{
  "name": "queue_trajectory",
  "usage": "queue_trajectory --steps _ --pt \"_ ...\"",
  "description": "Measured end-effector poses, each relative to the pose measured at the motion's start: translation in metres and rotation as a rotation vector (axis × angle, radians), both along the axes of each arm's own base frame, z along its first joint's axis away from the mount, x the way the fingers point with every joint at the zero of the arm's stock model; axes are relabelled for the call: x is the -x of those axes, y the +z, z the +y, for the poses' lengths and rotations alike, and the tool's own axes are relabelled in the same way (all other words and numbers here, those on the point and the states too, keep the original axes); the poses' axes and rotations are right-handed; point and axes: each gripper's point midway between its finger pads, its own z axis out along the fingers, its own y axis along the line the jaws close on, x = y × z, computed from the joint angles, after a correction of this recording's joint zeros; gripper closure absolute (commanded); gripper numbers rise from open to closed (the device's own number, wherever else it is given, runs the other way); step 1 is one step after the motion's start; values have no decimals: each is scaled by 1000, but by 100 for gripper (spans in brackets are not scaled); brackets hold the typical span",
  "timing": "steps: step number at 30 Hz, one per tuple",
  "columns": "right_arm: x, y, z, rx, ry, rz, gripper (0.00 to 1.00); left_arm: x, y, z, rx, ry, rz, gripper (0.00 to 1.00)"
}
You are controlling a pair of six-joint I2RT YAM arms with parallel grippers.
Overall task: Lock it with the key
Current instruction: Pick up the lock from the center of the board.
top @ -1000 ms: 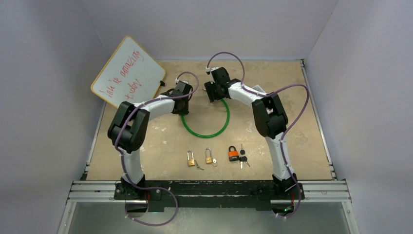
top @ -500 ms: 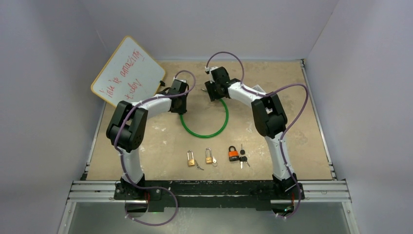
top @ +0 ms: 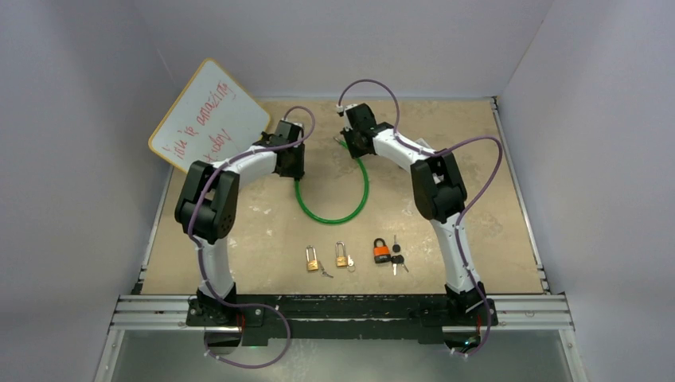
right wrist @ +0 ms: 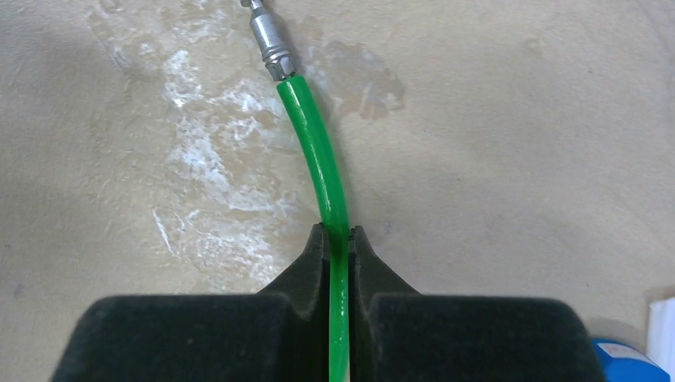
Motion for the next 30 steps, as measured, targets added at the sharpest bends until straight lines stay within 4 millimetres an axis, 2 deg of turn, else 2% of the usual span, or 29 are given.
queue_trajectory --steps 3,6,8,14,17,19,21,23,26,30 --pt "2 7 -6 -2 -17 8 100 -5 11 4 37 -11 -14 100" --pt "13 34 -11 -40 -29 4 100 -7 35 6 79 -36 -68 100" --pt "21 66 -12 -87 -35 -21 100 -2 57 4 111 -62 -116 100" --pt "55 187 -9 -275 -5 -173 100 18 134 -6 221 -155 -300 100" --pt "82 219 -8 -336 23 -199 100 30 162 -11 265 -209 -368 100" --pt "101 223 -7 -358 41 -190 100 42 174 -14 297 -247 -403 100" --pt "126 217 -4 -373 64 -150 100 58 181 -17 328 -291 -422 100" --pt "152 206 -1 -382 85 -99 100 78 183 -20 355 -347 -428 100" --pt "188 197 4 -405 114 -39 100 96 185 -23 383 -401 -436 100" --pt "227 197 10 -463 152 10 100 125 186 -28 433 -481 -448 100"
